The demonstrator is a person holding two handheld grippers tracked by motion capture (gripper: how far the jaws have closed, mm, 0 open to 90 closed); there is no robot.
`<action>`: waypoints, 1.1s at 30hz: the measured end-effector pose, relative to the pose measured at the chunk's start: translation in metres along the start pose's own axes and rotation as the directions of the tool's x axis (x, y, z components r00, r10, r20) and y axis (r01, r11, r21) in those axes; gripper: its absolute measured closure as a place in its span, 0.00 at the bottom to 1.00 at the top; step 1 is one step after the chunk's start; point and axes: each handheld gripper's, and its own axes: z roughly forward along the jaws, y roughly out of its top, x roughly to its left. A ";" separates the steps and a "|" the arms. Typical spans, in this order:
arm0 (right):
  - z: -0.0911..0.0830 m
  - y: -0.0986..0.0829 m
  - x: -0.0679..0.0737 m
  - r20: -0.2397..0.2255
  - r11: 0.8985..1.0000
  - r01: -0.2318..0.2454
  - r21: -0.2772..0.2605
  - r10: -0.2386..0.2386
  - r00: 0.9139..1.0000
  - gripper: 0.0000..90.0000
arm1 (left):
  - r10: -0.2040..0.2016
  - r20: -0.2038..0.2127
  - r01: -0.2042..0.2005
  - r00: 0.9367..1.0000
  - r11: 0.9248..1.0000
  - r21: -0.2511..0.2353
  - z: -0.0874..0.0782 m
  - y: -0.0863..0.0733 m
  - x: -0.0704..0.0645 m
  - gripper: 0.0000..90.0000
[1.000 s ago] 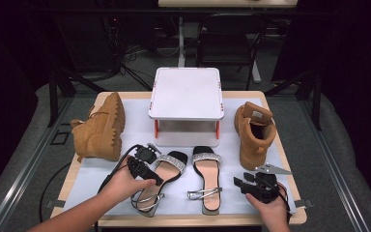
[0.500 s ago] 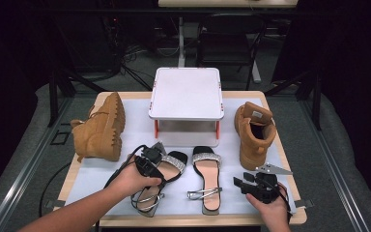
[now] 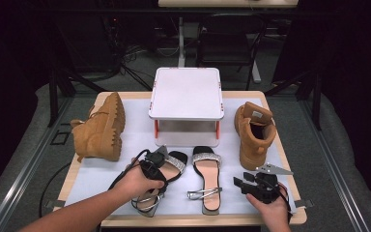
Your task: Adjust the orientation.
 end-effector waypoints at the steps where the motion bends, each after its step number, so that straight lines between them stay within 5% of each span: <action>1: 0.000 0.000 0.000 0.000 1.000 0.000 0.000 0.000 1.000 0.54 | -0.002 -0.001 0.002 1.000 1.000 0.004 -0.001 0.000 0.000 0.41; 15: 0.001 0.000 0.000 0.005 1.000 -0.003 0.002 0.003 1.000 0.54 | -0.028 -0.044 0.028 0.999 1.000 -0.010 -0.008 0.003 0.028 0.48; 33: -0.014 0.010 0.014 -0.001 1.000 -0.013 -0.009 0.013 1.000 0.55 | -0.038 0.007 0.039 0.999 0.998 -0.050 -0.010 0.001 0.052 0.47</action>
